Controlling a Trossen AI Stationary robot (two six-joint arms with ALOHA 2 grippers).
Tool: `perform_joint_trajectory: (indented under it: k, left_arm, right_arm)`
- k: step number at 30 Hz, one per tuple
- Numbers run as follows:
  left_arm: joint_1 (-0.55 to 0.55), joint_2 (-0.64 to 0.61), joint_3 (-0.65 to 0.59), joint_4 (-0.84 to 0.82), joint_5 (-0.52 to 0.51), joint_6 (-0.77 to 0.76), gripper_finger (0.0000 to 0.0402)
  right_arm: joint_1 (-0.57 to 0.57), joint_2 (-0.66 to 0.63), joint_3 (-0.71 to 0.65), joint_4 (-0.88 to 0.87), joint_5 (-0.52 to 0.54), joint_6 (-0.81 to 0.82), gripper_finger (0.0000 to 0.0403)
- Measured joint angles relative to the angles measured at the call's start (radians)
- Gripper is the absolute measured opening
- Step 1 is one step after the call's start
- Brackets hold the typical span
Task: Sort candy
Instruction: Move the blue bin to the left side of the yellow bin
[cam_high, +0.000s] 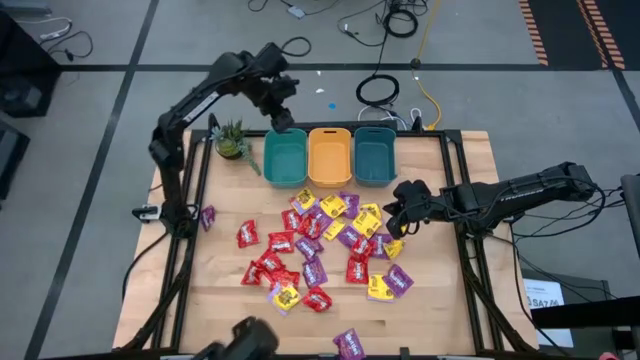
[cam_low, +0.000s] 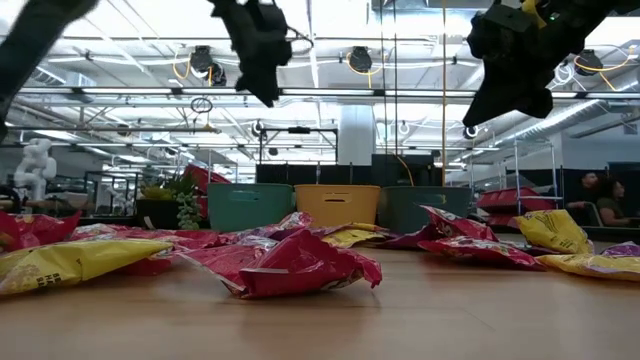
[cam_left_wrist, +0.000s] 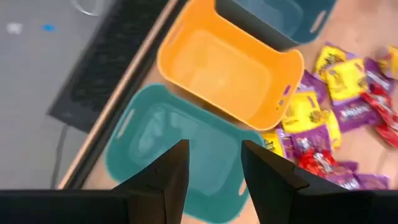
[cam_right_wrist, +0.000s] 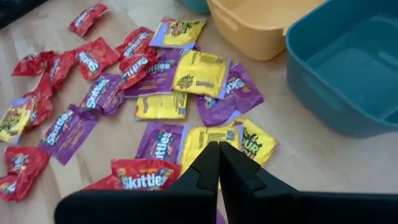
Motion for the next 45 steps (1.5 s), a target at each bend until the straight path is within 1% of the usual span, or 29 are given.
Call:
perform_joint_trajectory:
  k: [3,6,10,12,13,15,18,20,24,26,41,45]
  left_arm:
    - [-0.028,-0.122,-0.146,0.086,-0.097,-0.065,0.0155]
    - [-0.048,-0.259,-0.346,0.228,-0.161,-0.153,0.0155]
    - [-0.061,-0.435,-0.633,0.448,-0.224,-0.334,0.0155]
    - [-0.062,-0.498,-0.769,0.561,-0.28,-0.448,0.0155]
    - [-0.065,-0.52,-0.831,0.609,-0.301,-0.502,0.0155]
    - [-0.07,-0.547,-0.933,0.689,-0.311,-0.574,0.0155]
    - [-0.082,-0.557,-1.044,0.763,-0.315,-0.679,0.0155]
    - [-0.095,-0.548,-1.102,0.804,-0.356,-0.741,0.0155]
    - [-0.131,-0.521,-1.168,0.814,-0.466,-0.836,0.0155]
    - [-0.142,-0.509,-1.182,0.819,-0.488,-0.841,0.0155]
    - [-0.203,-0.343,-1.183,0.811,-0.499,-0.942,0.0155]
    - [-0.209,-0.316,-1.183,0.81,-0.5,-0.943,0.0145]
  right_arm:
    - [0.0,0.0,0.0,-0.013,-0.012,0.001,0.0002]
    - [0.0,0.0,0.0,-0.025,-0.029,-0.003,0.0002]
    - [0.0,0.0,0.0,-0.027,-0.03,-0.03,0.0002]
    - [0.0,0.0,0.0,-0.027,-0.03,-0.047,0.0002]
    - [0.0,0.0,0.0,-0.027,-0.03,-0.051,0.0002]
    - [0.0,0.0,0.0,-0.026,-0.029,-0.063,0.0002]
    - [0.0,0.0,0.0,-0.026,-0.029,-0.069,0.0002]
    - [0.0,0.0,0.0,-0.026,-0.028,-0.071,0.0002]
    - [0.0,0.0,0.0,-0.024,-0.028,-0.07,0.0002]
    - [0.0,0.0,0.0,-0.023,-0.028,-0.068,0.0002]
    - [0.0,0.0,0.0,-0.021,-0.028,-0.06,0.0002]
    - [0.0,0.0,0.0,-0.021,-0.028,-0.06,0.0002]
